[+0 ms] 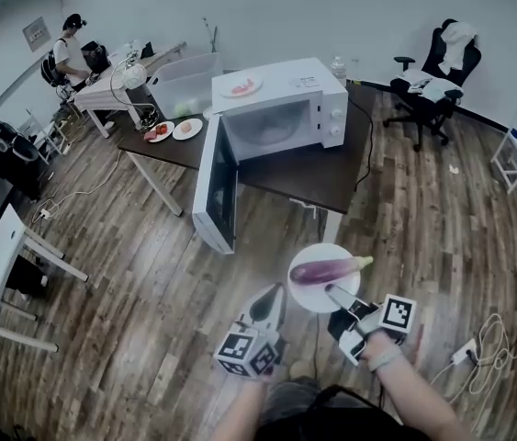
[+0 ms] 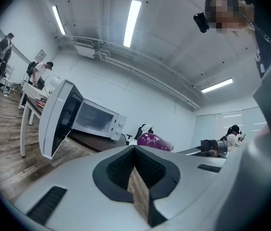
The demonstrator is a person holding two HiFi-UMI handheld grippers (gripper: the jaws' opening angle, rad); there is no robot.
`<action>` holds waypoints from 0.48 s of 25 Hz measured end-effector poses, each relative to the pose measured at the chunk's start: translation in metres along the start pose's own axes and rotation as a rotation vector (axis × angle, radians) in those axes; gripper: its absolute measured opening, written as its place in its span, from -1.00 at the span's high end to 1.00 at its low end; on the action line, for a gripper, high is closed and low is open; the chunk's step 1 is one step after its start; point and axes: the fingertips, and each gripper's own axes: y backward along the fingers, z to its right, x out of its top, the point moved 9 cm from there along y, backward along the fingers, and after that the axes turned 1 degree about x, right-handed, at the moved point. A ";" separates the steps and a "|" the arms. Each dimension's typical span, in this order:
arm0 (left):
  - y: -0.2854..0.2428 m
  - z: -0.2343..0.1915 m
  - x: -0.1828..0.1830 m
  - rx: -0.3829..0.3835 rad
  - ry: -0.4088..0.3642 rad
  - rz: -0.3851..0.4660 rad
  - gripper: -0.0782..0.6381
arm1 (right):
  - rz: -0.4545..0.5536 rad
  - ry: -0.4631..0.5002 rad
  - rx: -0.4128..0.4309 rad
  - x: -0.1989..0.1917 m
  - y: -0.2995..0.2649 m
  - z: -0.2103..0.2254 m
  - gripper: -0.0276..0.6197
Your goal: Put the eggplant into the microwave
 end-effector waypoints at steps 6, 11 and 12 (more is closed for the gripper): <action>-0.025 -0.023 0.004 -0.023 0.002 -0.010 0.76 | 0.032 -0.004 0.000 0.019 -0.028 0.009 0.87; -0.042 -0.034 0.007 -0.025 0.019 -0.017 0.76 | 0.041 -0.026 -0.024 0.032 -0.044 0.016 0.87; -0.046 -0.035 0.007 -0.025 0.023 -0.018 0.76 | 0.040 -0.030 -0.028 0.035 -0.046 0.018 0.87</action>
